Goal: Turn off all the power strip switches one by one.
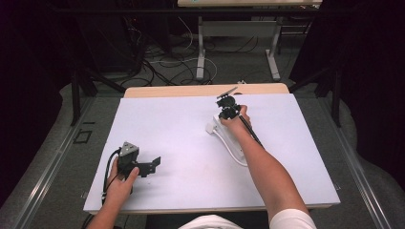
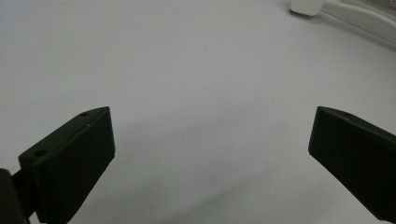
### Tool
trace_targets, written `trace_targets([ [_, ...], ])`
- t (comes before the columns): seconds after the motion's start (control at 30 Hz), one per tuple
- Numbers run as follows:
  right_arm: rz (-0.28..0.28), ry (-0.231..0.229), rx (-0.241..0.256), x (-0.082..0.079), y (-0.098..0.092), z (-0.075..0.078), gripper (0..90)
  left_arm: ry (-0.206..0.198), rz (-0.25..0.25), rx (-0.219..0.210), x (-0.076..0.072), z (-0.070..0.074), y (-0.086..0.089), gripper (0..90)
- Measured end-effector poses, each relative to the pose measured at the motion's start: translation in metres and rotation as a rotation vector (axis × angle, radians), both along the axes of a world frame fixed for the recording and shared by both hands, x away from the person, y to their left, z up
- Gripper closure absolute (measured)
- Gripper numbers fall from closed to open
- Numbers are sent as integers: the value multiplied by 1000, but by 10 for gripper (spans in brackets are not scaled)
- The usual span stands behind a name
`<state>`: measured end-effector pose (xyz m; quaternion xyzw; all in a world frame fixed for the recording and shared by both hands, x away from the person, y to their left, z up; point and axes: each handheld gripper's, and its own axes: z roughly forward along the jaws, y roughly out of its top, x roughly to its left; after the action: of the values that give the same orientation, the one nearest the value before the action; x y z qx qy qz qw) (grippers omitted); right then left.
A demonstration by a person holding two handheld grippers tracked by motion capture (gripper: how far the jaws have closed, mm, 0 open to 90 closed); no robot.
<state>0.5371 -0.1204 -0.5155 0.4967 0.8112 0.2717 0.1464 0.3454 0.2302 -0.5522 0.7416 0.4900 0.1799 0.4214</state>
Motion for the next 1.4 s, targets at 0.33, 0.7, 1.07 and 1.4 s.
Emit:
trace_targets([
  [0.33, -6, -15, 36, -8, -7, 9, 900, 3, -6, 3, 0, 1, -1, 6],
  [0.7, 24, -33, 50, -21, -13, 19, 900, -4, 3, 3, 0, 0, -1, 5],
  [1.07, 58, -60, 71, -45, -25, 28, 790, 2, -2, 10, -1, 1, 0, 6],
  [1.4, 65, -63, 101, -73, -45, 34, 597, 0, 0, 11, -1, 1, -1, 6],
])
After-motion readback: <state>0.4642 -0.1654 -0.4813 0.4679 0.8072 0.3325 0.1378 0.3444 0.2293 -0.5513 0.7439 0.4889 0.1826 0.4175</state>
